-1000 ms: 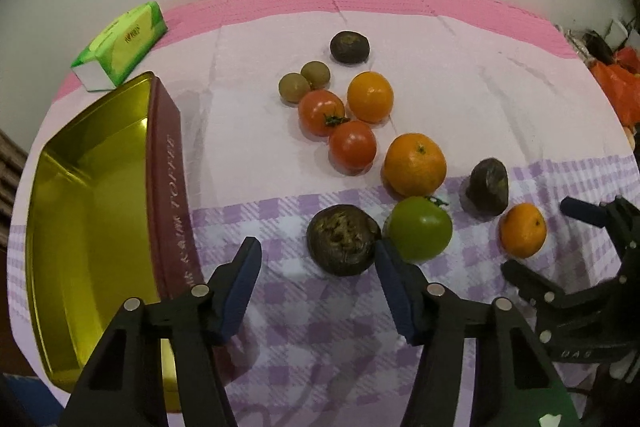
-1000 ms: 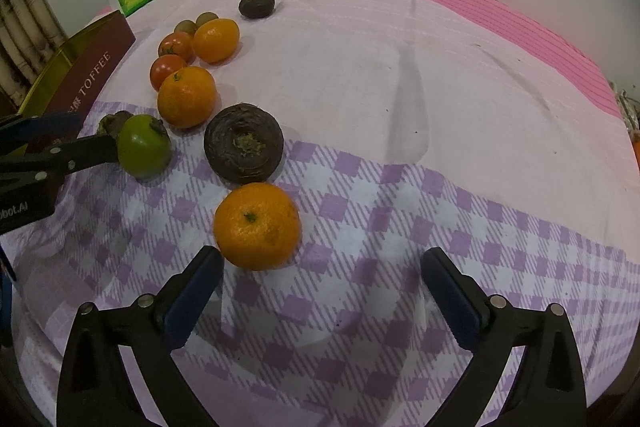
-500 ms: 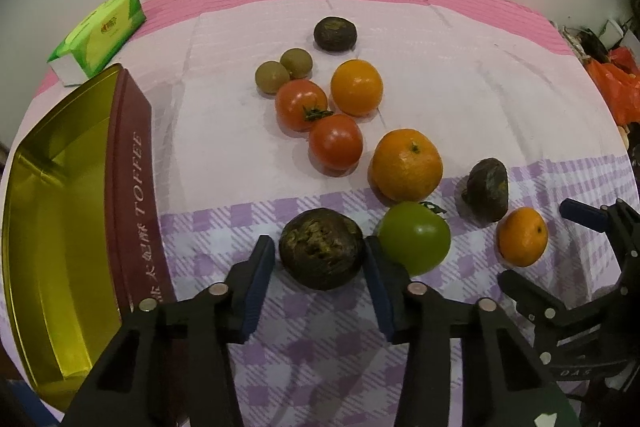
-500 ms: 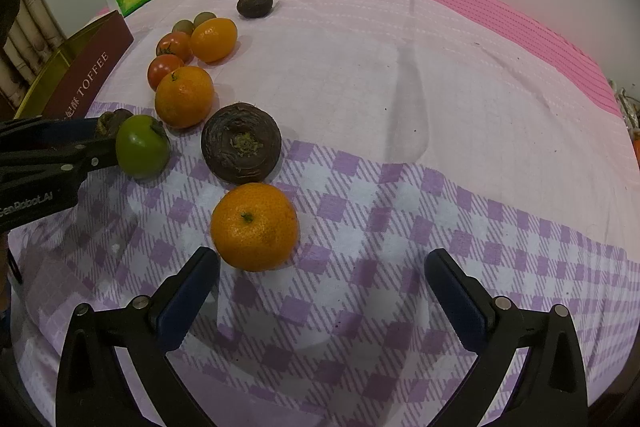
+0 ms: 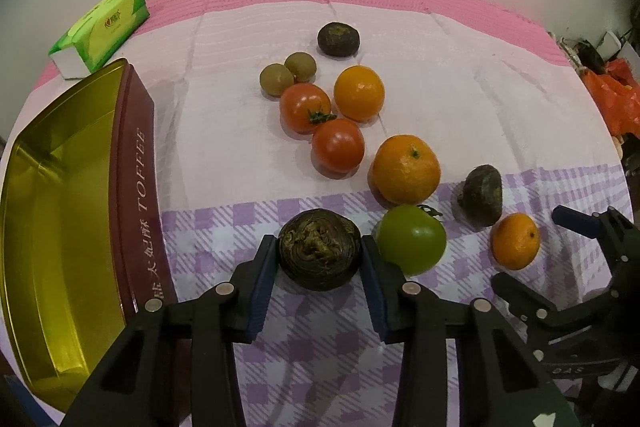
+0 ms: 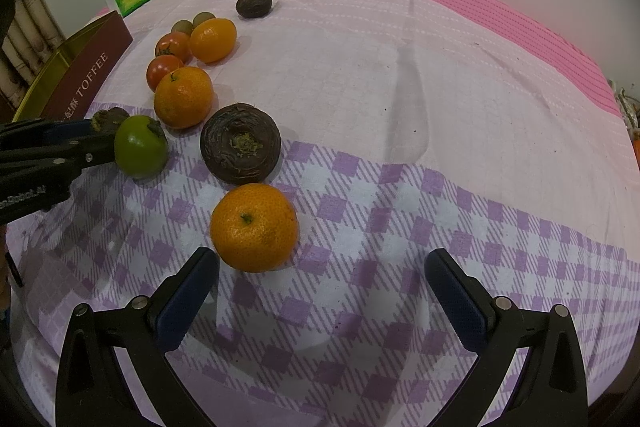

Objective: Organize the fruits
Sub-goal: 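Move the left gripper to the dark brown fruit and close on it, then carry the dark brown fruit into the gold tin and open the left gripper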

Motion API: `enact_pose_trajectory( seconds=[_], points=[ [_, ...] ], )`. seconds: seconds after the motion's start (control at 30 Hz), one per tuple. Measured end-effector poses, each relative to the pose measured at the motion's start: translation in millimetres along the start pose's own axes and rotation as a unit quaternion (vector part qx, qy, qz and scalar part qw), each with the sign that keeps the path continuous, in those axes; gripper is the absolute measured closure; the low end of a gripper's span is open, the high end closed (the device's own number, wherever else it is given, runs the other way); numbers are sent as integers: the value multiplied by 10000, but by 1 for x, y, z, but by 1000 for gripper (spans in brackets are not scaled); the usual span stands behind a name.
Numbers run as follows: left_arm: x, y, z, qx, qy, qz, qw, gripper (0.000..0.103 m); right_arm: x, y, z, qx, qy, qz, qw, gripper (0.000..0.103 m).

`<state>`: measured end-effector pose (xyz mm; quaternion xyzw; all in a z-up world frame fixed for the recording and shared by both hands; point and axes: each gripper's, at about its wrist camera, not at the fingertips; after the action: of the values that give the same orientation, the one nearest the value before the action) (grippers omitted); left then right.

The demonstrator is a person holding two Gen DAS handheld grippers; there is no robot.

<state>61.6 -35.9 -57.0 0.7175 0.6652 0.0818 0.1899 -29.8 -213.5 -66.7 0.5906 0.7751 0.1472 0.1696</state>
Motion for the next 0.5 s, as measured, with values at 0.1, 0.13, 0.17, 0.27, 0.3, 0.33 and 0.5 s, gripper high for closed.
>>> enact_pose_trajectory(
  seconds=[0.1, 0.13, 0.17, 0.27, 0.3, 0.33, 0.5],
  points=[
    [-1, -1, -7, -35, -56, -14, 10000, 66, 0, 1, 0, 6, 4, -2, 10000, 0],
    [-2, -1, -9, -47, -77, -20, 10000, 66, 0, 0, 0, 24, 7, 9, 10000, 0],
    [-2, -1, -12, -64, -92, -23, 9999, 66, 0, 1, 1, 30, 11, 4, 10000, 0],
    [-4, -1, -24, -140, -132, -37, 9998, 66, 0, 1, 1, 38, 14, 11, 10000, 0],
    [-4, 0, -29, -190, -140, -43, 9997, 66, 0, 1, 1, 42, 16, 11, 10000, 0],
    [-3, 1, -33, -237, -129, -45, 9996, 66, 0, 1, 1, 40, 15, 14, 10000, 0],
    [12, 6, -58, -465, -32, -158, 9988, 66, 0, 1, 1, 19, 15, 15, 10000, 0]
  ],
)
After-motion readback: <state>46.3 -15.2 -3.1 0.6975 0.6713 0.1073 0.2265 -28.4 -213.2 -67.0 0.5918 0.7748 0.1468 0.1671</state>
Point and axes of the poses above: each gripper's, at about its wrist camera, not at the fingertips, and z roughly the way its jaws point, x to its left, y to its top, and after that the axes turned 9 degrees about -z, right-handed
